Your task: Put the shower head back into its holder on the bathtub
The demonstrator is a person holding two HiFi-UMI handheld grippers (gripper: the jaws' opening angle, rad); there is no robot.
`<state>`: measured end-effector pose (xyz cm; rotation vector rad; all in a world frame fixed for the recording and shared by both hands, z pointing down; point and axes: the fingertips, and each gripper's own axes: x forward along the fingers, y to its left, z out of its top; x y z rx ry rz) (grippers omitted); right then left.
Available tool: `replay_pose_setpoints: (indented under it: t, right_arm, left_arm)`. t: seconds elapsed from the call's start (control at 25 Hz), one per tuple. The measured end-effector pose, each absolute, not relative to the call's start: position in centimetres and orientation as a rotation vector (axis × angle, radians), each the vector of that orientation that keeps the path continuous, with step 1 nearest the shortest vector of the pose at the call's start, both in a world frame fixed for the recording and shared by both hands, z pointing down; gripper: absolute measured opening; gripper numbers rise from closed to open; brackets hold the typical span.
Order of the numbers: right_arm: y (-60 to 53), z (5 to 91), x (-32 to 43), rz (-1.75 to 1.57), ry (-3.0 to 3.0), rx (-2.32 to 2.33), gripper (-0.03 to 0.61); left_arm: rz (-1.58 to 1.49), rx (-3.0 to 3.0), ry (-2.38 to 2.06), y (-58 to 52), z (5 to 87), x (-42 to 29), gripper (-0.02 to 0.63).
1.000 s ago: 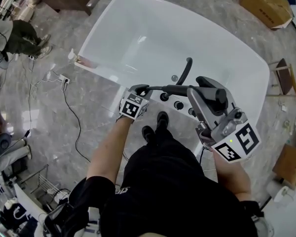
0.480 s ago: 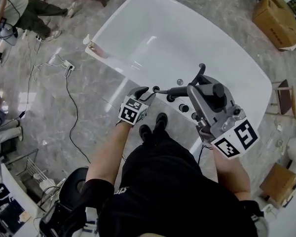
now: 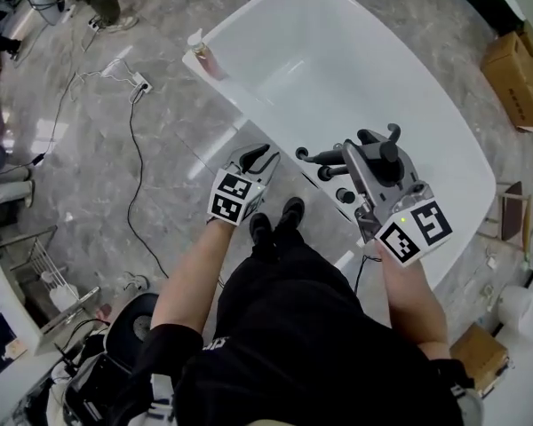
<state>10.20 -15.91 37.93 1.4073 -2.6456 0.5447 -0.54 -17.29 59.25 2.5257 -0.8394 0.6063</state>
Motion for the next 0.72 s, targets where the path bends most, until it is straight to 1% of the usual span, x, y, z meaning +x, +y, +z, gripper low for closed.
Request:
replay_pose_setpoints:
  t: [0.32,0.72]
  right_arm:
    - [-18.2,44.6,9.8,0.665,-2.485,1.432,0.135]
    - [-19.7,52.7,10.1,0.737,-2.346,1.423,0.137]
  left_arm:
    - [0.527,2.497,-0.973,-18.3,57.6,-3.9,0.061]
    - [0.602,2.428,-1.002,-18.2,60.1,-4.1,0.049]
